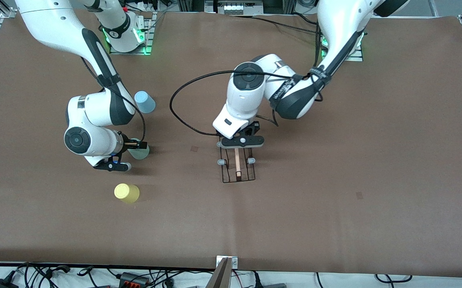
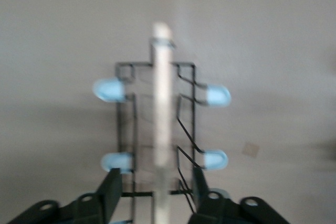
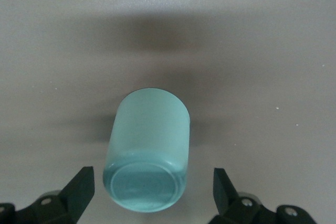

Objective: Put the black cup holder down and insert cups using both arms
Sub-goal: 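Set the rack down mid-table and withdraw the left gripper, then grasp the mint-green cup with the right gripper and lift it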

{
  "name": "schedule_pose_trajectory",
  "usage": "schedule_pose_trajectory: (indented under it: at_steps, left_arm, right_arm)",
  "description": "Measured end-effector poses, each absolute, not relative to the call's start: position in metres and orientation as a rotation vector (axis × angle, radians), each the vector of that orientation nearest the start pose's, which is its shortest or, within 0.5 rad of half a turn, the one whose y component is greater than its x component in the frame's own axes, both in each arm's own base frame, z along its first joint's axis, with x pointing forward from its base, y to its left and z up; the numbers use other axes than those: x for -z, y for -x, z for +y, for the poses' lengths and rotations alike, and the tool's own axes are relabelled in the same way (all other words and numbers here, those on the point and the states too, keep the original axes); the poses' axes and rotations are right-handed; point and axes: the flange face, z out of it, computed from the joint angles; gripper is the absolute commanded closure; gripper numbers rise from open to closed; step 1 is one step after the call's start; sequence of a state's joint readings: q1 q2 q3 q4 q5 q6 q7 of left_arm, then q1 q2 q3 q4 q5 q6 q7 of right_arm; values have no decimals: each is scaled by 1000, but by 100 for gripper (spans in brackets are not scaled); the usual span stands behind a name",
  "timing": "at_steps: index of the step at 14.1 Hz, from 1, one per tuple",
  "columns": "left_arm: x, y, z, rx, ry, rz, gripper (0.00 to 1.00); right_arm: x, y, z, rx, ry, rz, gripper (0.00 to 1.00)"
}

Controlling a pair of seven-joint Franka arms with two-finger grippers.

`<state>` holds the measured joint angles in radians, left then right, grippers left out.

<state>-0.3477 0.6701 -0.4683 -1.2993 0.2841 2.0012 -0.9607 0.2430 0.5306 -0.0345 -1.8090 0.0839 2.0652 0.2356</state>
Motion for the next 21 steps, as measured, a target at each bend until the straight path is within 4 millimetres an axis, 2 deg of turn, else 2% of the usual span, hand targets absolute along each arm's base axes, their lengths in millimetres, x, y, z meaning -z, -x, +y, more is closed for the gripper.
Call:
schedule_pose_trajectory:
  at_steps: [1, 2, 3, 4, 5, 6, 8, 9, 11, 13, 15, 16, 17, 18, 20, 21]
  left_arm:
    - [-403, -584, -441, 80, 3187, -235, 0]
    - [-419, -594, -413, 72, 3154, -210, 0]
    - [-434, -605, -383, 59, 3126, -177, 0]
    - [-448, -617, -348, 41, 3099, -152, 0]
    - [-461, -627, -309, 11, 3073, -123, 0]
    - [-471, -636, -271, -26, 3049, -99, 0]
    - [-488, -646, -202, -100, 3011, -99, 0]
    - [-495, -648, -176, -124, 3001, -77, 0]
    - [-511, -649, -122, -150, 2978, 17, 0]
    - [-522, -643, -54, -186, 3046, 11, 0]
    - [-530, -629, 24, -122, 3128, -4, 0]
    - [-538, -615, 49, -113, 3138, -16, 0]
    - [-550, -599, 59, -118, 3143, -30, 0]
    - [-564, -583, 58, -130, 3144, -32, 0]
    - [-589, -559, 42, -117, 3143, -9, 0]
    - [-595, -552, 35, -107, 3142, 0, 0]
  right_arm:
    - [-228, -605, 134, -440, 3121, 116, 0]
    - [-228, -605, 135, -441, 3121, 115, 7]
    - [-228, -605, 135, -441, 3121, 114, 24]
    - [-228, -605, 135, -442, 3121, 114, 35]
    - [-227, -605, 135, -442, 3121, 114, 50]
    - [-228, -605, 135, -441, 3121, 113, 60]
    - [-231, -607, 138, -430, 3122, 106, 67]
    - [-236, -610, 141, -417, 3122, 101, 68]
    - [-258, -621, 146, -414, 3119, 89, 69]
    - [-300, -637, 155, -406, 3114, 70, 69]
    - [-348, -649, 179, -344, 3106, 16, 69]
    - [-365, -648, 199, -315, 3095, -25, 69]
    - [-375, -642, 226, -300, 3079, -68, 68]
    - [-380, -632, 258, -293, 3071, -103, 68]
    - [-390, -610, 317, -269, 3073, -141, 68]
    - [-398, -602, 338, -248, 3072, -150, 68]
